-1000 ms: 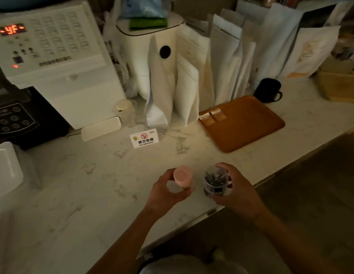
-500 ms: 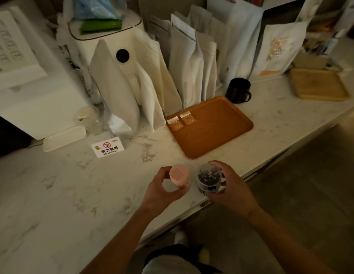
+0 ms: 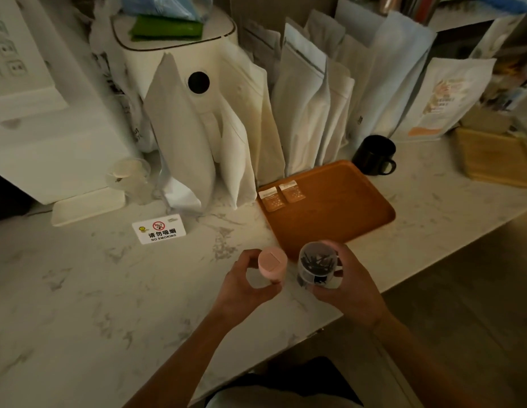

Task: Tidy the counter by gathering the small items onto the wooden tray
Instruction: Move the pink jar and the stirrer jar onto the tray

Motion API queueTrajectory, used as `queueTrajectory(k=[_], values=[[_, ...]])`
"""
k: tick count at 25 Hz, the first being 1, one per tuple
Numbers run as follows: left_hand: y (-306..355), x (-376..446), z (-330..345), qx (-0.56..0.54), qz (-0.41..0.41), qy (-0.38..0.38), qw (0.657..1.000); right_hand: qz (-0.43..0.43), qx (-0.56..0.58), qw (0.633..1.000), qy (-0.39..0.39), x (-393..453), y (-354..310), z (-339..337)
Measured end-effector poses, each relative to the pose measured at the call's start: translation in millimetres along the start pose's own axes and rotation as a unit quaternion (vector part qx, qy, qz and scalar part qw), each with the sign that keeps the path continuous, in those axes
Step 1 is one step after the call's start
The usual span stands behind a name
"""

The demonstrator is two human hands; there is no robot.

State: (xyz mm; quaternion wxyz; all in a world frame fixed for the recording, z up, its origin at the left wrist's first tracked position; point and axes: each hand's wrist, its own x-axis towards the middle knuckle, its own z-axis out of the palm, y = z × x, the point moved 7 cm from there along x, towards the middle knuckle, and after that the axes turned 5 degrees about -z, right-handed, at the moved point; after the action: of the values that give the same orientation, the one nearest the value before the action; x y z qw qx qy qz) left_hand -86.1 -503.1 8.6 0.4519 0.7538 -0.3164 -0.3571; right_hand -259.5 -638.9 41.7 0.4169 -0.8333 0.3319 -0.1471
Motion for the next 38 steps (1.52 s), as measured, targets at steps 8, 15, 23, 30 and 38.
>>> queueTrajectory(k=[8, 15, 23, 30, 38], values=[[17.4, 35.5, 22.0, 0.022, -0.032, 0.037, 0.999, -0.032, 0.005, 0.998, -0.049, 58.3, 29.5, -27.2], [42.3, 78.4, 74.6, -0.032, -0.082, 0.110, 0.990, -0.092, 0.009, 0.990, -0.110, 113.7, 66.8, -84.5], [64.8, 112.2, 123.9, -0.033, -0.108, 0.183, 0.977, -0.134, -0.001, 0.977, -0.164, 160.2, 106.3, -120.2], [90.8, 150.9, 123.9, 0.027, -0.101, 0.217, 0.971, -0.144, 0.011, 0.982, -0.124, 192.5, 110.8, -123.9], [103.2, 213.3, 103.7, 0.090, -0.095, 0.218, 0.967, -0.122, -0.008, 0.990, -0.070, 237.0, 105.8, -113.7]])
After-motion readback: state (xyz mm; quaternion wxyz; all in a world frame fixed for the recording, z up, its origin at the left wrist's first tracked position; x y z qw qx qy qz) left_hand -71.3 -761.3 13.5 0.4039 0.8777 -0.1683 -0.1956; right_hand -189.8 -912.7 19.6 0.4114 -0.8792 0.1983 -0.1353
